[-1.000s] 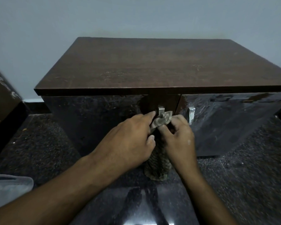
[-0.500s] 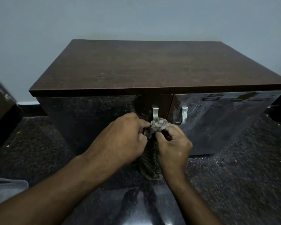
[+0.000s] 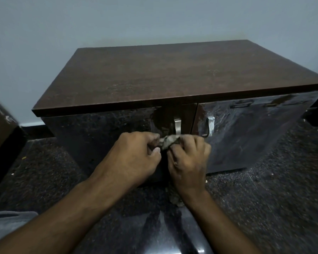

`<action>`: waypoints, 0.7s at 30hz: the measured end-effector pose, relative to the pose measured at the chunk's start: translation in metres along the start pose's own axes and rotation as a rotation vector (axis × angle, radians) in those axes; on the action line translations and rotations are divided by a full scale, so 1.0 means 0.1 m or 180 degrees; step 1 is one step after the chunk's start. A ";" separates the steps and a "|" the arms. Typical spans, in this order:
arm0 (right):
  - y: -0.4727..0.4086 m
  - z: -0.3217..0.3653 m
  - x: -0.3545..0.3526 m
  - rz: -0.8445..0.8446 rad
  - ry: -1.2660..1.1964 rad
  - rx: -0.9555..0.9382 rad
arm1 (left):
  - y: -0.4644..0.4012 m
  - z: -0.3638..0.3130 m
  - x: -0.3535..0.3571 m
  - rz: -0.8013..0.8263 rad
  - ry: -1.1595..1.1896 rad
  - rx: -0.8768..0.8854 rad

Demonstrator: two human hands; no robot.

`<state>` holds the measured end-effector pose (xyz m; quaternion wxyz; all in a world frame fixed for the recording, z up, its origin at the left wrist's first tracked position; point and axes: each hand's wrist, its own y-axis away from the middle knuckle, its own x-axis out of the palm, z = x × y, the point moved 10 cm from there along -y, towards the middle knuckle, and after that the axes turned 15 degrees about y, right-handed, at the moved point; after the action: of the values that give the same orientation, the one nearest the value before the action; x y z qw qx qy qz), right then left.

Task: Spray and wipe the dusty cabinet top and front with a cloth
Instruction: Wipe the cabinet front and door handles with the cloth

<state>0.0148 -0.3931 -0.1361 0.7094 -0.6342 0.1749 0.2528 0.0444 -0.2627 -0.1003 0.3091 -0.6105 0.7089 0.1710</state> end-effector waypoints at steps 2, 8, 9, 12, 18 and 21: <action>-0.01 -0.01 -0.05 -0.0111 0.0084 0.0057 | 0.01 -0.01 0.02 0.0025 0.0030 0.0001; -0.34 0.06 -0.29 -0.0644 0.0013 0.0242 | 0.02 -0.24 -0.17 -0.0498 -0.0123 0.0396; -0.26 0.07 -0.21 -0.0533 0.0066 0.0194 | 0.03 -0.27 -0.18 -0.0538 -0.0188 0.0433; 0.03 0.05 0.05 -0.0142 0.0132 0.0061 | 0.02 -0.18 -0.16 -0.0525 -0.0346 0.0345; -0.25 0.14 -0.19 -0.0628 -0.0251 -0.0020 | -0.01 -0.14 -0.11 -0.0530 -0.0075 0.0394; -0.18 0.14 -0.17 -0.0665 0.0155 -0.0007 | 0.02 -0.21 -0.14 -0.0682 -0.0034 0.0554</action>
<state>0.0106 -0.3825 -0.1104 0.7267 -0.6557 0.1248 0.1621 0.0382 -0.2648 -0.0754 0.3813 -0.6526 0.6501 0.0781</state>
